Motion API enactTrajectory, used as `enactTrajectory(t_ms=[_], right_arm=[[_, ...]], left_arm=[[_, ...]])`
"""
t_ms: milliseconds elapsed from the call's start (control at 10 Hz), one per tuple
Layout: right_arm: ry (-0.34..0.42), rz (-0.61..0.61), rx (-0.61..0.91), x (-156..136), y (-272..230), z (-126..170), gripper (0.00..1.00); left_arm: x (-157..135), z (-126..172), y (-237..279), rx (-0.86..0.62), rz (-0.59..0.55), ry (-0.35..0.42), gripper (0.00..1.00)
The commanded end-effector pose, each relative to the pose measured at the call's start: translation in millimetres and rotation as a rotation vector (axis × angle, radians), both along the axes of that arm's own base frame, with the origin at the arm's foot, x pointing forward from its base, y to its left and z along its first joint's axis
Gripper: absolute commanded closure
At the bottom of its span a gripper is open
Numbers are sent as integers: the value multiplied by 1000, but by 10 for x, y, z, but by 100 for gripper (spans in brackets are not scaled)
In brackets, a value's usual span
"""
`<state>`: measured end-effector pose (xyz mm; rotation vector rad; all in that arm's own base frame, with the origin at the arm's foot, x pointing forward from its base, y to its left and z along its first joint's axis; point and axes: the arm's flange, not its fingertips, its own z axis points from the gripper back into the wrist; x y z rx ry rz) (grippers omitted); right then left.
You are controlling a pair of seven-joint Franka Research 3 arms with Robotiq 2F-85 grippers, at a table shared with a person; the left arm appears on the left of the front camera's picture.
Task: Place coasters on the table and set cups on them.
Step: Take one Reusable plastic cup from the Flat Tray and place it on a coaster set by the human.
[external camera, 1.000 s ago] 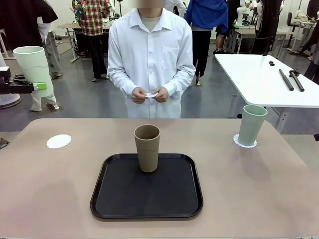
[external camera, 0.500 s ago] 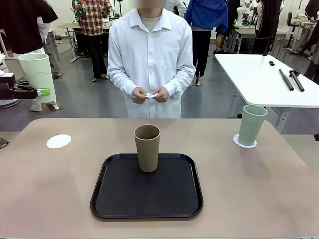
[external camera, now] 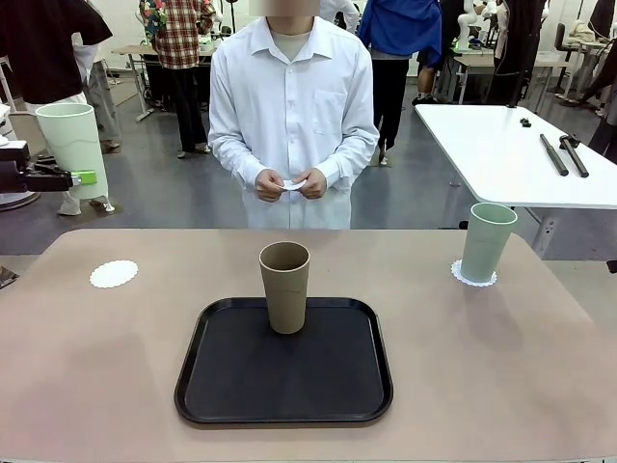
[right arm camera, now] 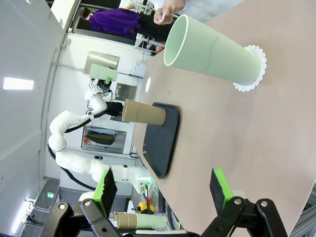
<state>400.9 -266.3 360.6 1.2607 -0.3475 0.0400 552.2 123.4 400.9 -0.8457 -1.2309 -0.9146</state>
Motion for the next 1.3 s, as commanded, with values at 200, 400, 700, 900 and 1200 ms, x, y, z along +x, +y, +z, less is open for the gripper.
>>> enactTrajectory(t_ms=[200,400,700,900,1200], right_arm=[[14,-2,0,11,12,18,0],[14,-2,0,11,12,18,0],[14,-2,0,11,12,18,0],[14,-2,0,11,12,18,0],[14,-2,0,11,12,18,0]], left_arm=[[46,-179,98,-6,-61,-4,18],[131,-532,219,-25,-191,7,18],[218,-1051,286,-62,-278,21,18],[218,-1309,243,-96,-314,-6,18],[241,-1571,169,-86,-313,20,18]])
